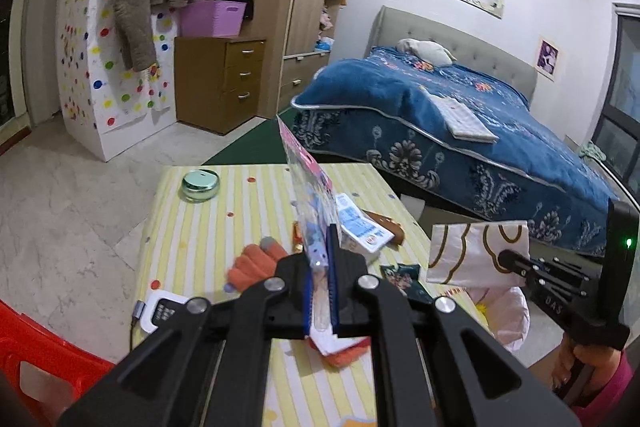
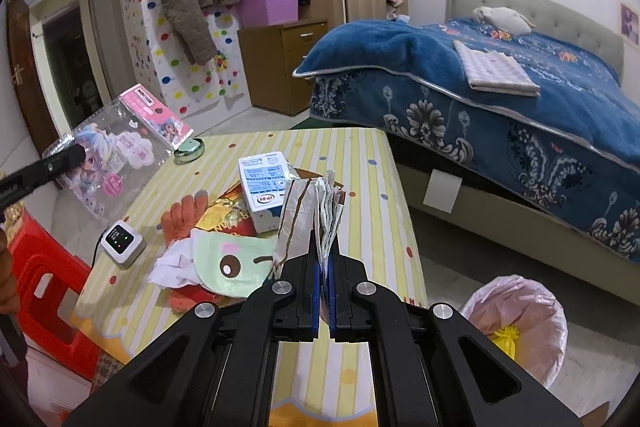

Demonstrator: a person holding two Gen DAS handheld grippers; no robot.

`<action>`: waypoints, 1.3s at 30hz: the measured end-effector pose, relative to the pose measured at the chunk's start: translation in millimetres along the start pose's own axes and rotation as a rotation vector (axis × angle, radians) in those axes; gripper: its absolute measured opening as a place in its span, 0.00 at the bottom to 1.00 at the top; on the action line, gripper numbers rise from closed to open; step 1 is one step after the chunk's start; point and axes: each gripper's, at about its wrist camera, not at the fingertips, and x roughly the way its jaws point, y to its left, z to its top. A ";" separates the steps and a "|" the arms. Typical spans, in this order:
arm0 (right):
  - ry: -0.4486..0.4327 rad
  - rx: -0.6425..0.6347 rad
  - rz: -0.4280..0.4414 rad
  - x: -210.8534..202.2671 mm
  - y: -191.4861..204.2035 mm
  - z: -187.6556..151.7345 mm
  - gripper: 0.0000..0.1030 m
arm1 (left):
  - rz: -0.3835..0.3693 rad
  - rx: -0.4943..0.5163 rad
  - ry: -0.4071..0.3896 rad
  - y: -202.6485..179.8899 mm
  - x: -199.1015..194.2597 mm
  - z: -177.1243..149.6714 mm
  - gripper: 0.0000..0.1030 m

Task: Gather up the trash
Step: 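Carry the package and foil wrapper to the wastebasket and release them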

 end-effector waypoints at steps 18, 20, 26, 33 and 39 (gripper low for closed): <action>0.013 0.150 -0.179 -57.9 -78.1 -49.1 0.02 | -0.193 0.224 0.104 -129.2 37.5 -54.5 0.04; 0.014 0.166 -0.210 -63.3 -88.1 -54.4 0.02 | -0.227 0.247 0.107 -148.9 45.4 -56.8 0.04; 0.029 0.240 -0.344 -77.1 -133.9 -75.7 0.02 | -0.307 0.344 0.119 -215.3 71.9 -70.3 0.04; 0.064 0.316 -0.472 -79.7 -190.4 -97.8 0.02 | -0.370 0.412 0.164 -271.4 111.8 -82.6 0.04; 0.109 0.340 -0.520 -59.8 -230.8 -102.3 0.02 | -0.407 0.463 0.202 -306.5 142.0 -88.2 0.04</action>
